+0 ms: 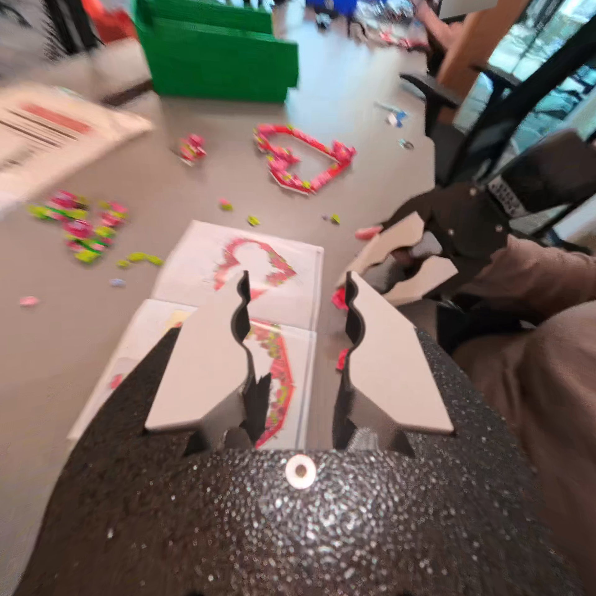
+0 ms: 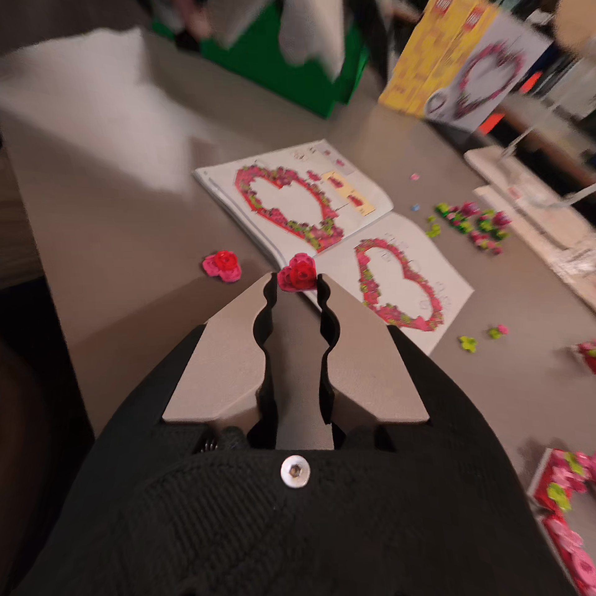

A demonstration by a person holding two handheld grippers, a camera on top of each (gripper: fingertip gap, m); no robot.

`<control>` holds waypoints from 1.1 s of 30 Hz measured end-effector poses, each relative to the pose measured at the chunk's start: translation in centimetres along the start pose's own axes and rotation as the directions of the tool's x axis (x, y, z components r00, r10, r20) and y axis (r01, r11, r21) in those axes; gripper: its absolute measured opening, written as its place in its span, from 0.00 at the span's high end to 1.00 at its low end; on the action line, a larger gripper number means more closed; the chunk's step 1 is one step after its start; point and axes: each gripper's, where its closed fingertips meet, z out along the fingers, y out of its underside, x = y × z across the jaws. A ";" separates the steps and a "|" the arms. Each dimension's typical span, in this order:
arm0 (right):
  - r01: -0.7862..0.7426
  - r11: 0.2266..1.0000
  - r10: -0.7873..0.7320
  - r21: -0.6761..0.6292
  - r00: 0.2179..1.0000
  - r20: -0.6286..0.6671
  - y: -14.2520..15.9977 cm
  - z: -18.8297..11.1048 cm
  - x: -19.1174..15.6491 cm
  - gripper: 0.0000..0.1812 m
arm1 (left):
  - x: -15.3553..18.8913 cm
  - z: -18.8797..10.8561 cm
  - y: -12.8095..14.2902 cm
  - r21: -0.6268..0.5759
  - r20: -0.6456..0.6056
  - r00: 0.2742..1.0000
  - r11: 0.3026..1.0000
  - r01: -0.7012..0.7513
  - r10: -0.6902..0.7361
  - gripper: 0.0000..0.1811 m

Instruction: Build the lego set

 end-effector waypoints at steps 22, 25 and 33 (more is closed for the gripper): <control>0.269 0.946 -0.221 0.178 0.943 -0.250 -4.5 -3.8 1.4 0.88 | 6.2 4.5 1.2 0.057 -0.417 0.906 0.993 0.100 -0.067 0.99; -0.044 0.930 0.070 0.364 0.996 -0.057 -6.0 -4.9 1.2 0.86 | 7.3 3.3 -0.3 0.240 -0.430 0.894 0.971 -0.022 0.126 0.99; -0.204 0.891 0.167 0.406 0.978 0.125 -6.8 -6.3 0.7 0.91 | 8.5 2.8 -0.3 0.303 -0.429 0.869 0.946 -0.118 0.246 0.99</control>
